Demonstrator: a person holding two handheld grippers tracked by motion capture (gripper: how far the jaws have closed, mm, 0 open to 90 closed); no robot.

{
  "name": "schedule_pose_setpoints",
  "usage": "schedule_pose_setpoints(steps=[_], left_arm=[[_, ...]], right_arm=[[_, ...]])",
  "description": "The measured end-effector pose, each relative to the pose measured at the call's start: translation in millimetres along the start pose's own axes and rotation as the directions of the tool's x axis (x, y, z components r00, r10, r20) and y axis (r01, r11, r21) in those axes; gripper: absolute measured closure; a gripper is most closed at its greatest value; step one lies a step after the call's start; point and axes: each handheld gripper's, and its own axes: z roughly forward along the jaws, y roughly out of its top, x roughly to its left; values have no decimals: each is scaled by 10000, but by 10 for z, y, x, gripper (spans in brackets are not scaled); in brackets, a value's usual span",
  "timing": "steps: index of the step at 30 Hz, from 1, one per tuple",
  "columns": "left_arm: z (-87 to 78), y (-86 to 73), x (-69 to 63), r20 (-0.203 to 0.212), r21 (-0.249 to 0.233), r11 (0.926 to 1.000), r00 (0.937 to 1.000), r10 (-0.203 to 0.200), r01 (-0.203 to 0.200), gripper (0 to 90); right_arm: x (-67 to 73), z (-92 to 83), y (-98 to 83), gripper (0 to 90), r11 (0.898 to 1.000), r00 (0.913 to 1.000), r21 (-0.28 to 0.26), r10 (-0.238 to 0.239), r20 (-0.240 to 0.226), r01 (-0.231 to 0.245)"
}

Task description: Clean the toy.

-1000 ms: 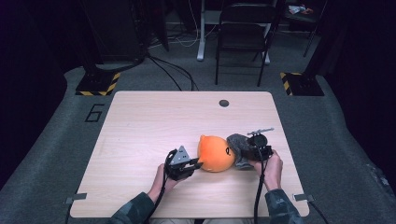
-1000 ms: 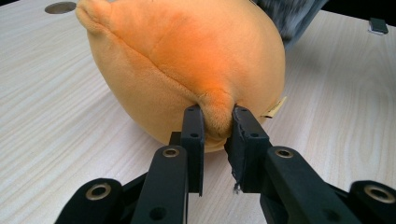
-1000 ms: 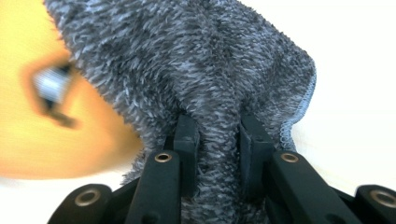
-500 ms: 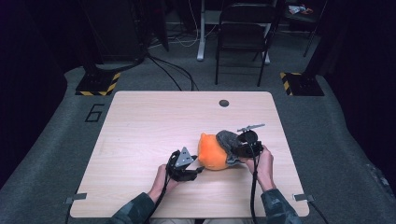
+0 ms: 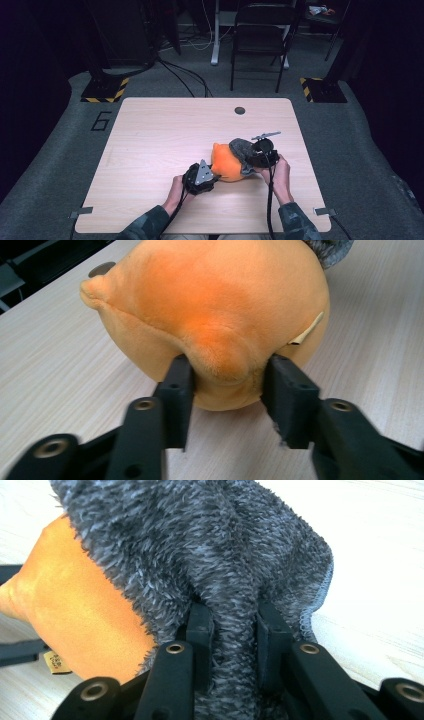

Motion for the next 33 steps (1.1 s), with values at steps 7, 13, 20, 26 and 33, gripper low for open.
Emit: schedule_pose_setpoints(steps=[7,13,20,26,33], left_arm=[[-26,37,29,333,-112,9984,9980,-544,548,752],[-94,100,89,919,-196,9912,9874,-1289,1312,768],[-146,154,136,1345,-229,9803,9723,-1913,1961,768],[-155,183,109,1568,-354,9785,9681,-1954,2033,764],[-140,169,102,1485,-240,9825,9725,-1792,1847,758]], right_arm=[[6,-106,-3,725,9997,9999,-207,114,26,-113],[116,-293,62,724,9979,9997,-630,-165,-197,152],[437,-418,164,723,9941,9940,-797,-801,-751,741],[577,-296,192,721,9937,9906,-592,-1000,-937,947],[595,-187,162,722,9918,9906,-492,-1207,-649,1176]])
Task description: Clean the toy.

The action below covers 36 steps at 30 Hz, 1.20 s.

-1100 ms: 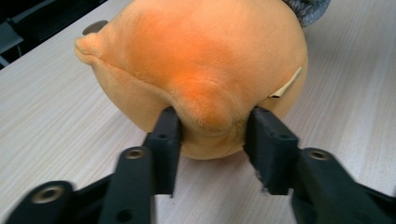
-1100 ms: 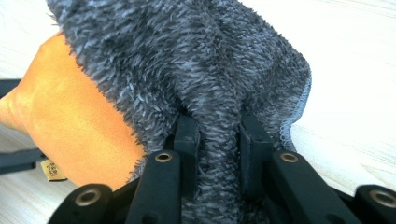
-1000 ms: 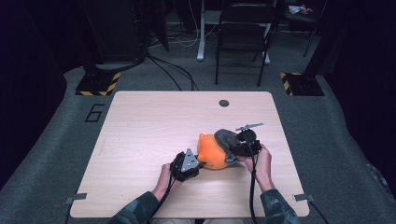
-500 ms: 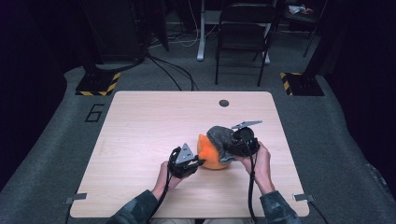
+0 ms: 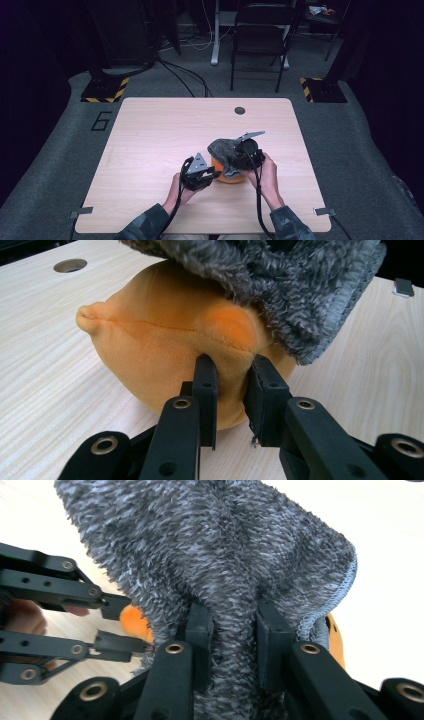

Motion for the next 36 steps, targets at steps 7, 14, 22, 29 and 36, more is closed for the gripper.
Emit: schedule_pose_setpoints(steps=[7,14,22,29,36], left_arm=[[15,-8,0,-136,105,9998,9998,155,-154,686],[48,-35,-27,-471,132,9986,9975,519,-514,637],[45,-47,-44,-534,112,9979,9965,647,-642,747],[42,-56,-26,-413,30,9985,9977,541,-540,746],[34,-60,-18,-327,52,9983,9978,578,-577,743]], right_arm=[[-4,44,-30,723,9998,9997,102,-151,215,149],[-48,89,-57,724,9997,9998,118,211,-36,-211],[-32,81,-60,724,9998,9997,173,-59,216,56],[-102,51,-98,723,9993,9985,373,-29,554,9],[-269,28,-192,722,9975,9959,561,391,815,-438]])
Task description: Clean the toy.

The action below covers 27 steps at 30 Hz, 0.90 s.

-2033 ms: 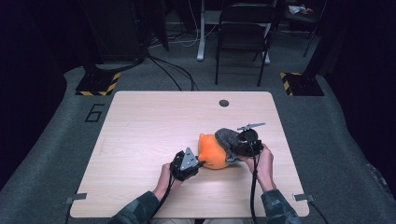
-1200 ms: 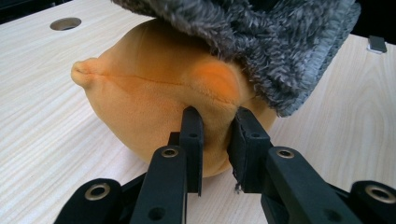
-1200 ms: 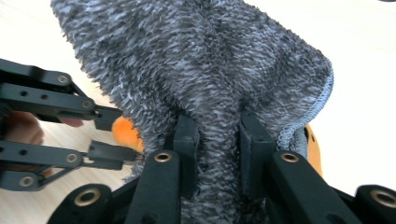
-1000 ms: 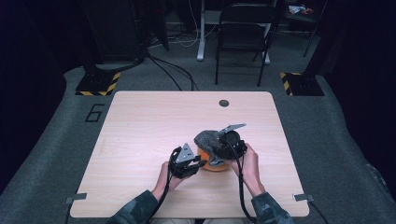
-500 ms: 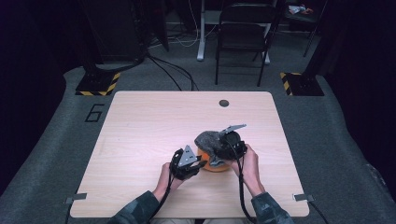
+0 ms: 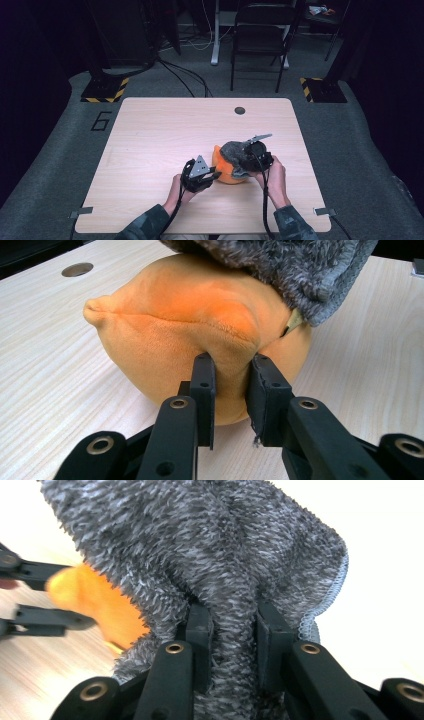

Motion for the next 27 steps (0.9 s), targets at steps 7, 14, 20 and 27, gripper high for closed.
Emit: schedule_pose_setpoints(steps=[7,14,20,27], left_arm=[[-2,-1,4,73,-4,10000,10000,-3,3,738],[-3,0,5,80,-11,10000,10000,56,-55,737],[-2,-5,12,98,-61,10000,10000,10,-9,738],[-7,-10,27,120,-128,9999,9999,-100,102,738]], right_arm=[[-193,34,-97,721,9974,9979,332,644,47,-645],[-367,117,-192,720,9918,9939,654,1085,220,-1097],[-484,239,-273,721,9822,9888,1241,1340,652,-1413],[-550,258,-289,721,9769,9855,1466,1431,909,-1554]])
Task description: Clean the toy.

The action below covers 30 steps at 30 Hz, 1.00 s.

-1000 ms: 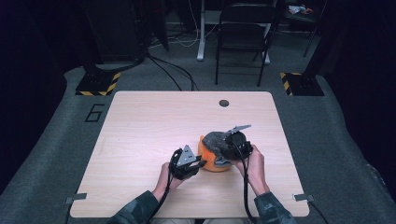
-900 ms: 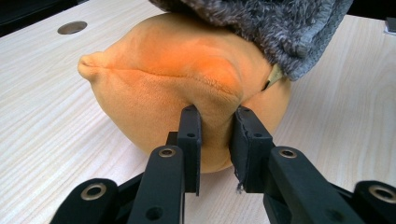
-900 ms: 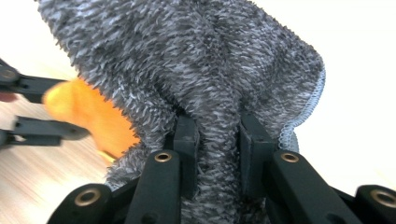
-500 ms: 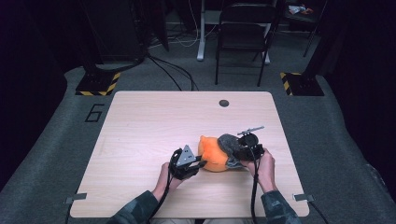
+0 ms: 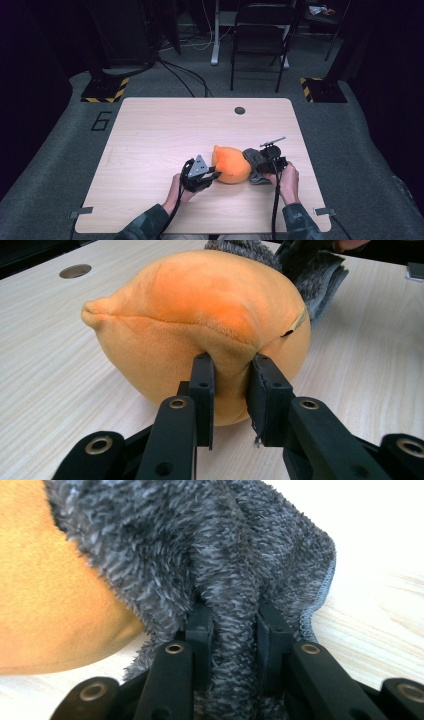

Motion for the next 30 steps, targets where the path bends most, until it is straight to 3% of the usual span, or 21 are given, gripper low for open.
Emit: schedule_pose_setpoints(steps=[7,15,21,30], left_arm=[[1,1,-2,19,-50,10000,10000,22,-22,738],[7,12,-36,28,-113,9995,9996,294,-294,737],[4,20,-50,38,-83,9989,9989,469,-469,738],[10,23,-66,70,-166,9982,9983,581,-579,738]], right_arm=[[61,-304,73,721,9959,9996,-896,-173,-236,152],[335,-569,164,721,9830,9940,-1686,-856,-680,731],[601,-621,245,721,9698,9828,-1957,-1645,-840,1456],[824,-580,323,721,9598,9727,-2329,-1908,-1324,1566]])
